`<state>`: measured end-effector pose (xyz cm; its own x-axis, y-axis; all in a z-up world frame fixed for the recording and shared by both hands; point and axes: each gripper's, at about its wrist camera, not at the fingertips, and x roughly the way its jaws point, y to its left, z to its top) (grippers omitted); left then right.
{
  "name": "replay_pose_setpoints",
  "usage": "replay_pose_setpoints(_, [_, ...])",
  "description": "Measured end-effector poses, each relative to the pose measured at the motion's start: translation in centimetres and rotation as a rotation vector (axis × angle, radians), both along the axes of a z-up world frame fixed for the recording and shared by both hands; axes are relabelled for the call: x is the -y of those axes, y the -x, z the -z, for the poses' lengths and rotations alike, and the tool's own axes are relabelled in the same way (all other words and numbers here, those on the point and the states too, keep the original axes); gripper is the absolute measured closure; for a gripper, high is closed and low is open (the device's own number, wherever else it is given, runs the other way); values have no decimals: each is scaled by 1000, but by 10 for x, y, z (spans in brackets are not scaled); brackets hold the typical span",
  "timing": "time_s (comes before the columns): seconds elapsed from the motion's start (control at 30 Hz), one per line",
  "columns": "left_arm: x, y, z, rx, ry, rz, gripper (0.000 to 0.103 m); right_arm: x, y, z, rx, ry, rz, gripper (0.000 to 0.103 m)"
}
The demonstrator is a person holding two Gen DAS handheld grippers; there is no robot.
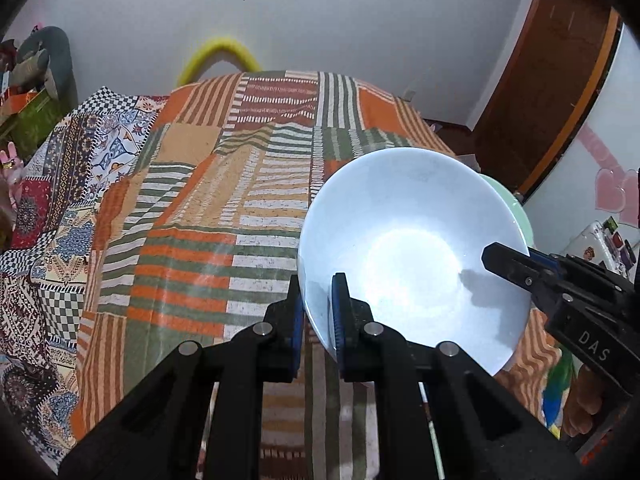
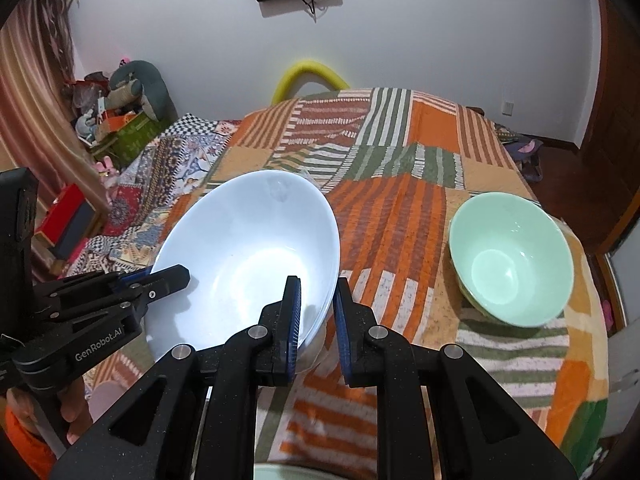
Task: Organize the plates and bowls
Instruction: 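Lift the white bowl off the bedspread with both grippers, then carry the white bowl over the pink bowl and lower it inside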
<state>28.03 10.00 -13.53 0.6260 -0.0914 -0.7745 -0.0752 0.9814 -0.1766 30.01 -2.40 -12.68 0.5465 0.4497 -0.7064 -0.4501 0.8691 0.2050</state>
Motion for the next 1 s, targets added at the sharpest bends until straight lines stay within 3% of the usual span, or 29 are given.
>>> replay_pose_setpoints(0.43, [8, 67, -29, 40, -8, 15, 91, 6, 45, -20, 46, -42, -22, 87])
replay_pose_setpoints(1.0, [-3, 148, -37, 58, -4, -30, 91, -3, 98, -14, 35, -79, -81, 86])
